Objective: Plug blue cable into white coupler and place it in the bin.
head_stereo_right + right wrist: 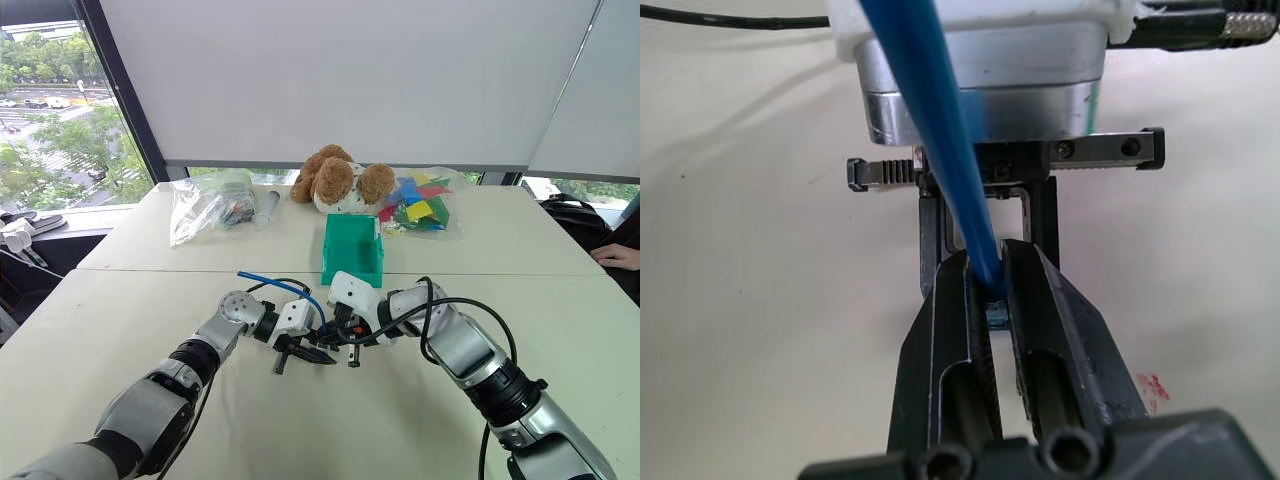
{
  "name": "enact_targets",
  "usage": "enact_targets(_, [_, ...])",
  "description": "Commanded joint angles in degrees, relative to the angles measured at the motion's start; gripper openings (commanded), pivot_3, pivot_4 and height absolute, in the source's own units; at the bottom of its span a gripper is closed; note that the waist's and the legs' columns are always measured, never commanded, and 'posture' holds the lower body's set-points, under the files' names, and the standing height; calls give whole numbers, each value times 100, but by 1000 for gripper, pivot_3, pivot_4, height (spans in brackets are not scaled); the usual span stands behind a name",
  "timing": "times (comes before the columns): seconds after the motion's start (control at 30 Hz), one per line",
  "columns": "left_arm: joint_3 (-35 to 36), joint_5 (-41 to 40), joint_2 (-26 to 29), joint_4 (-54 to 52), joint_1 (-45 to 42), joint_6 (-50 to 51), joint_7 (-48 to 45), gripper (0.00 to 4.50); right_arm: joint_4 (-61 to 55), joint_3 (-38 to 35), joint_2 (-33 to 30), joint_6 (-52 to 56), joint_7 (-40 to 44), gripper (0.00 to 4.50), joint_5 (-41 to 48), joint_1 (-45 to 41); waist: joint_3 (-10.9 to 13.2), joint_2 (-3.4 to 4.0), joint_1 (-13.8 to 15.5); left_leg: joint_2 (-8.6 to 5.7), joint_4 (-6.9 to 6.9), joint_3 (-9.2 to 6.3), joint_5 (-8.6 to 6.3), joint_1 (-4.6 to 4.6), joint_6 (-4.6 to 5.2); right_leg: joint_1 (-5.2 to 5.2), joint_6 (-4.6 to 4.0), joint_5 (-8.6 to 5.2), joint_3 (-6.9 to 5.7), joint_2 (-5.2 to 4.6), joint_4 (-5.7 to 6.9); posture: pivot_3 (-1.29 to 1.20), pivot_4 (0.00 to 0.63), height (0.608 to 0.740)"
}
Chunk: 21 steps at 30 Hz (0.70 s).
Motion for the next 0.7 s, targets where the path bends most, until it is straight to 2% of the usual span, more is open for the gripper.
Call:
enact_targets(0.03, [13,111,8,50,-7,84,121,412,162,278,58,-178,68,0,-206,76,-2,0,-2,0,0,0,0,1,0,1,0,0,0,0,0,0,150,740])
enact_targets(0.37, [37,100,39,-65,84,151,113,412,817,608,278,-560,204,0,-598,126,-29,-14,-32,5,0,-1,0,25,0,21,0,0,0,6,3,0,150,740])
enact_targets(0.6, [152,-22,258,-429,257,420,33,412,629,192,389,-360,193,0,-368,79,-45,-17,-80,8,-1,-4,0,31,0,26,-1,0,0,8,4,0,150,740])
enact_targets(0.67, [181,-73,416,-674,361,618,-37,1430,523,53,380,-300,161,0,-328,30,-45,-17,-125,9,-2,-6,0,28,0,22,-1,0,0,8,5,0,150,740])
enact_targets(0.7, [214,-135,501,-823,425,755,-82,1717,482,-25,390,-254,119,0,-305,1,-45,-16,-141,9,-3,-6,0,25,0,18,-1,0,0,8,6,0,150,740])
